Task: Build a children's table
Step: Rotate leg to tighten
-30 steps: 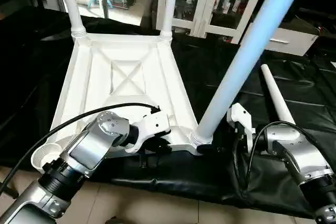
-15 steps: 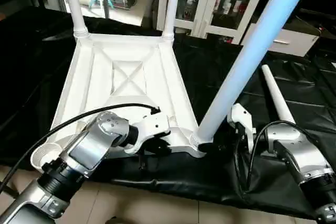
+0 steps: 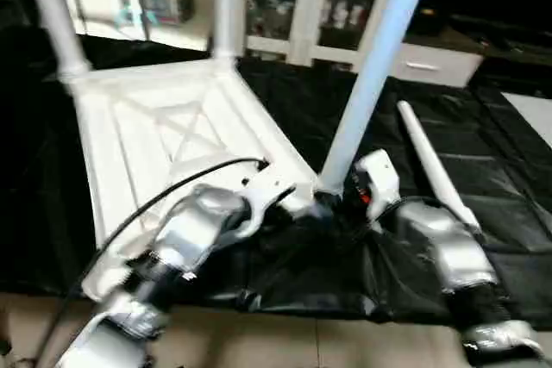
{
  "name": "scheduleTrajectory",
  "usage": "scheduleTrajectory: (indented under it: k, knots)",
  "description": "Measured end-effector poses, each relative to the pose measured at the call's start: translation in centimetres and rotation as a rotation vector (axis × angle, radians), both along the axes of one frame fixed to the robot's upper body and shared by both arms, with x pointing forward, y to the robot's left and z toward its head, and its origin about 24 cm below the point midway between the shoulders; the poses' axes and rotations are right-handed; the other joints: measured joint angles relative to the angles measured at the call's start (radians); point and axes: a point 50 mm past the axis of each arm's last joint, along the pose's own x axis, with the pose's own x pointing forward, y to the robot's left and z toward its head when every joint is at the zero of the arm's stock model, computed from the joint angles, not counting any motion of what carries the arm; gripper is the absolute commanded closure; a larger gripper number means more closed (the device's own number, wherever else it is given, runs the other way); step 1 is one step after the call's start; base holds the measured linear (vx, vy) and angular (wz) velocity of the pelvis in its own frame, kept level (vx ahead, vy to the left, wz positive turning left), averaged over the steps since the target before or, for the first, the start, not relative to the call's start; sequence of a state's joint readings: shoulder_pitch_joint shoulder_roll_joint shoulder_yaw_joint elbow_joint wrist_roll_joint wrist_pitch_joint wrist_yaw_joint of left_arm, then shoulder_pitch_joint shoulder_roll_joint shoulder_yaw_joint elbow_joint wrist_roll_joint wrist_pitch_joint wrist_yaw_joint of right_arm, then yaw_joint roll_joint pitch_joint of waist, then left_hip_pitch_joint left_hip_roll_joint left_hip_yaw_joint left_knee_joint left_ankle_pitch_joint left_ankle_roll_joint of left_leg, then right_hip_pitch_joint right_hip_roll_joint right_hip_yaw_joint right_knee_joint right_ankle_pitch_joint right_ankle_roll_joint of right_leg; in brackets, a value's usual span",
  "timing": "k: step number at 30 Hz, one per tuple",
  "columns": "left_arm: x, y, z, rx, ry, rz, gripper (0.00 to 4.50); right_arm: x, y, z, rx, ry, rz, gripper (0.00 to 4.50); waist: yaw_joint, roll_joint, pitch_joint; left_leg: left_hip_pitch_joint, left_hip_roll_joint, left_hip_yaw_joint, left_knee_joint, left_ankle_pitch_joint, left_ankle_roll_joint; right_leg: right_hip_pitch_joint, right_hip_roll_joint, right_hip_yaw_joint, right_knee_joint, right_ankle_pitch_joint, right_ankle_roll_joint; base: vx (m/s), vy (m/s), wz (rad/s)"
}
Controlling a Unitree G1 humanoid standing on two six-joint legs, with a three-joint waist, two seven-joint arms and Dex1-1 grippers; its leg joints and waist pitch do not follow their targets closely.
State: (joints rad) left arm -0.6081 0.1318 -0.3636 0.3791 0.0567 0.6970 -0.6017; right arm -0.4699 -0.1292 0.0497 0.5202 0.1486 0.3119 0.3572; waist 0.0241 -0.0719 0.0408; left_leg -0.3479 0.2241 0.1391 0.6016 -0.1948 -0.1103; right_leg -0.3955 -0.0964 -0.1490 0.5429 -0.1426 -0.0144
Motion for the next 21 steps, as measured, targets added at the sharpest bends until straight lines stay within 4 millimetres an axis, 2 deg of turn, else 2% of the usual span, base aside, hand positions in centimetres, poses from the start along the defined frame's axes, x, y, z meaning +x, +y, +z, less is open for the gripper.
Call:
scheduleTrajectory:
  k: [3, 5, 9, 14, 16, 19, 20, 21]
  knots:
    - [0.4, -0.8, -0.1, 0.004, -0.010, 0.056, 4.50, 0.6, 1.2, -0.1, 0.002, -0.001, -0.122, 1.81, -0.012, 0.003, 0.000, -0.001, 0.002, -0.003, 0.000, 0.000, 0.000, 0.002, 0.000, -0.006, -0.009, 0.000, 0.000, 0.000, 0.000, 0.00]
    - [0.5, -1.1, -0.2, 0.001, -0.010, 0.075, 4.50, 0.7, 1.9, -0.2, 0.003, -0.009, -0.155, 1.81, -0.019, 0.003, 0.000, 0.005, 0.001, -0.002, 0.000, 0.000, 0.001, 0.005, -0.001, -0.006, -0.011, 0.000, 0.000, 0.000, 0.000, 0.00]
    - [0.7, -1.3, -0.2, 0.001, -0.014, 0.084, 4.50, 0.9, 2.3, -0.1, 0.008, -0.032, -0.189, 1.81, -0.020, 0.004, 0.001, 0.007, 0.000, 0.000, -0.001, -0.001, 0.002, 0.006, -0.002, -0.005, -0.012, 0.000, 0.000, 0.000, 0.000, 0.00]
    - [0.7, -1.3, 0.0, -0.001, -0.020, 0.082, 4.50, 0.8, 1.9, -0.1, 0.015, -0.065, -0.168, 1.81, -0.015, 0.005, 0.001, 0.006, -0.001, 0.003, -0.005, -0.001, 0.002, 0.002, -0.002, -0.003, -0.010, 0.000, 0.000, 0.000, 0.000, 0.00]
    - [0.8, -1.3, 0.0, 0.000, -0.022, 0.082, 4.50, 0.8, 1.6, -0.1, 0.020, -0.076, -0.157, 1.26, -0.010, 0.005, 0.001, 0.004, -0.002, 0.006, -0.006, -0.001, 0.002, -0.003, -0.004, 0.002, -0.002, 0.001, -0.001, 0.000, 0.000, 0.00]
    - [0.9, -1.2, 0.2, -0.001, -0.036, 0.076, 4.50, 0.2, 0.9, 0.0, 0.052, -0.090, -0.117, 1.03, 0.004, 0.005, 0.001, 0.000, -0.002, 0.008, -0.008, -0.001, 0.002, -0.007, -0.005, 0.003, 0.005, 0.001, -0.002, 0.000, 0.000, 0.00]
    - [1.1, -0.8, 0.3, 0.007, -0.050, 0.081, 4.50, -0.1, 0.7, 0.0, 0.068, -0.093, -0.096, 1.03, 0.003, 0.005, 0.001, 0.000, -0.002, 0.009, -0.009, -0.001, 0.002, -0.009, -0.005, 0.004, 0.008, 0.002, -0.002, 0.000, 0.000, 0.00]
    - [1.3, -0.3, 0.5, 0.015, -0.066, 0.083, 4.50, -0.6, 0.7, -0.1, 0.085, -0.095, -0.063, 0.78, 0.004, 0.005, 0.002, -0.001, -0.001, 0.009, -0.009, -0.001, 0.001, -0.012, -0.005, 0.003, 0.012, 0.002, -0.003, 0.000, 0.000, 0.00]
